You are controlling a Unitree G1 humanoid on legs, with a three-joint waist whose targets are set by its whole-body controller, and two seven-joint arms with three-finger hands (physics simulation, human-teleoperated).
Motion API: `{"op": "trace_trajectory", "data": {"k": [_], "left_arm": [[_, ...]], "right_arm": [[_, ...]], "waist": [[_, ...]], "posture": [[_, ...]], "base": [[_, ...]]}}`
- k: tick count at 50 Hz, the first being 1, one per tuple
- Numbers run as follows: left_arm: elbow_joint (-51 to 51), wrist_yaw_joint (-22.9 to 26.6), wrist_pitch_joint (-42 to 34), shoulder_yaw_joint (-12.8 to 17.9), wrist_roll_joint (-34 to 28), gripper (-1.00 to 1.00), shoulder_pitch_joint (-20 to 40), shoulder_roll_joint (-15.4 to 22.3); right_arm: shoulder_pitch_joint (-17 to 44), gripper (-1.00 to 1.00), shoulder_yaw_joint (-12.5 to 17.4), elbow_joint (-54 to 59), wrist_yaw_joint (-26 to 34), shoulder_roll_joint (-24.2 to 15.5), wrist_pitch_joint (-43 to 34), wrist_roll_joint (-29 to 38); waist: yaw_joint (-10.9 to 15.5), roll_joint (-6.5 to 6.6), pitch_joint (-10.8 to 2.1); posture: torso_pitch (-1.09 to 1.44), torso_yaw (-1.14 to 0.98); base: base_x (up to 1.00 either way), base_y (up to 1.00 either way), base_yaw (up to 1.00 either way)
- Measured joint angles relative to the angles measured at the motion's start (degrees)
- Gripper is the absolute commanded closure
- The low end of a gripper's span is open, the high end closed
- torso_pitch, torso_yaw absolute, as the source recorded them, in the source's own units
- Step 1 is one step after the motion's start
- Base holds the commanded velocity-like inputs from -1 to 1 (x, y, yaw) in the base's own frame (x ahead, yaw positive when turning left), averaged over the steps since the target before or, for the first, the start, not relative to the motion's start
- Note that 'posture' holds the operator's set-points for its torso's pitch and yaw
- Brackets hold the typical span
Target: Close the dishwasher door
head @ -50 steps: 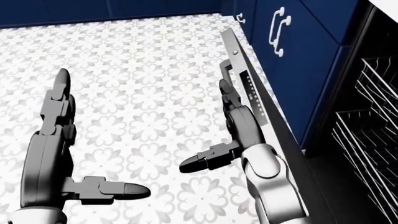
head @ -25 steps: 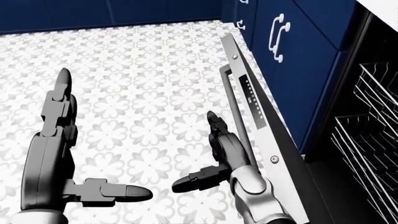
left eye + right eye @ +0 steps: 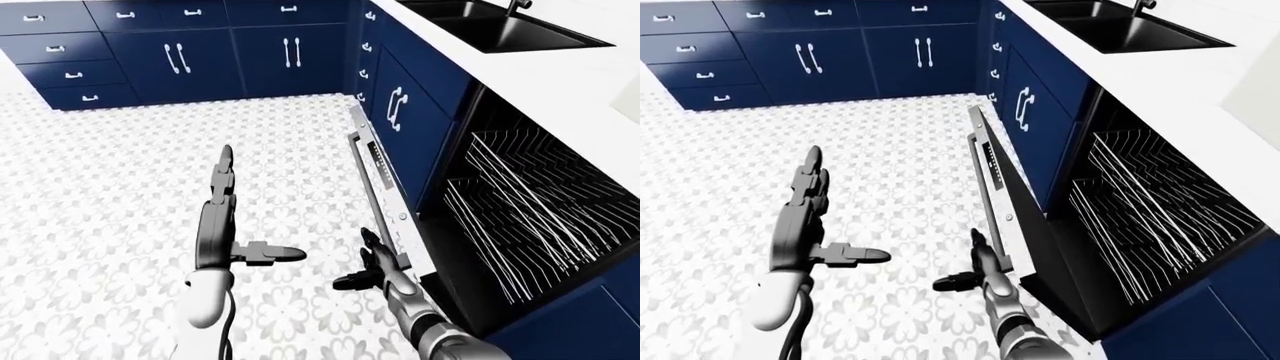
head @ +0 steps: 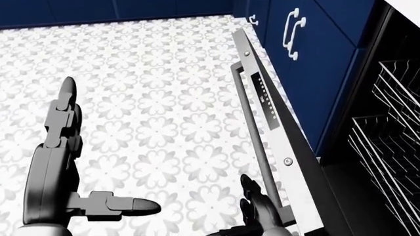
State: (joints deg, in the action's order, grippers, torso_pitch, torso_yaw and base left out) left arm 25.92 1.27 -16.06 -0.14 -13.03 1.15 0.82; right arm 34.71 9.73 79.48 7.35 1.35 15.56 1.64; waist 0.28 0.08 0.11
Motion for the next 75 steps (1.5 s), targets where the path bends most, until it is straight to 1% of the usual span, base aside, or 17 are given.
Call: {"op": "trace_trajectory", "data": {"k": [9, 16, 27, 44, 53, 75], "left_arm": [[0.78, -0.04, 0.13, 0.08, 0.17, -1.00, -0.31, -0.03], [0.57, -0.04, 0.31, 0.16, 0.35, -1.00, -0.55, -0.02], [0.63, -0.05, 0.93, -0.51, 0.11, -1.00, -1.26, -0.13], [0.84, 0.05, 0.52, -0.94, -0.14, -1.00, -1.03, -0.31], [0.78, 0.06, 0.57, -0.37, 0.12, -1.00, -1.08, -0.17], [0.66, -0.06, 0.93, -0.47, 0.13, -1.00, -1.36, -0.21]], "right_arm": [[-0.83, -1.00, -0.05, -0.05, -1.28, -0.89, 0.38, 0.45], [-1.42, -1.00, -0.39, -0.06, -3.42, -1.12, 0.75, 1.27], [-1.56, -1.00, -1.29, 0.07, -7.98, -0.94, 1.54, 2.85], [-1.91, -1.00, -2.05, 0.25, -13.33, -1.09, 1.88, 4.84], [-2.06, -1.00, -2.05, 0.20, -16.13, -1.17, 1.58, 5.64], [-2.08, -1.00, -1.88, 0.36, -22.22, -1.56, 1.46, 5.61]], "waist": [[0.07, -0.07, -0.21], [0.10, -0.11, -0.28], [0.25, -0.05, -0.24], [0.61, 0.15, 0.00], [0.83, 0.26, -0.01], [1.39, 0.48, 0.08]], "posture": [[0.00, 0.00], [0.00, 0.00], [0.00, 0.00], [0.00, 0.00], [0.00, 0.00], [0.00, 0.00]], "base": [[0.00, 0.00, 0.00], [0.00, 0.00, 0.00], [0.00, 0.00, 0.00], [0.00, 0.00, 0.00], [0.00, 0.00, 0.00], [0.00, 0.00, 0.00]]}}
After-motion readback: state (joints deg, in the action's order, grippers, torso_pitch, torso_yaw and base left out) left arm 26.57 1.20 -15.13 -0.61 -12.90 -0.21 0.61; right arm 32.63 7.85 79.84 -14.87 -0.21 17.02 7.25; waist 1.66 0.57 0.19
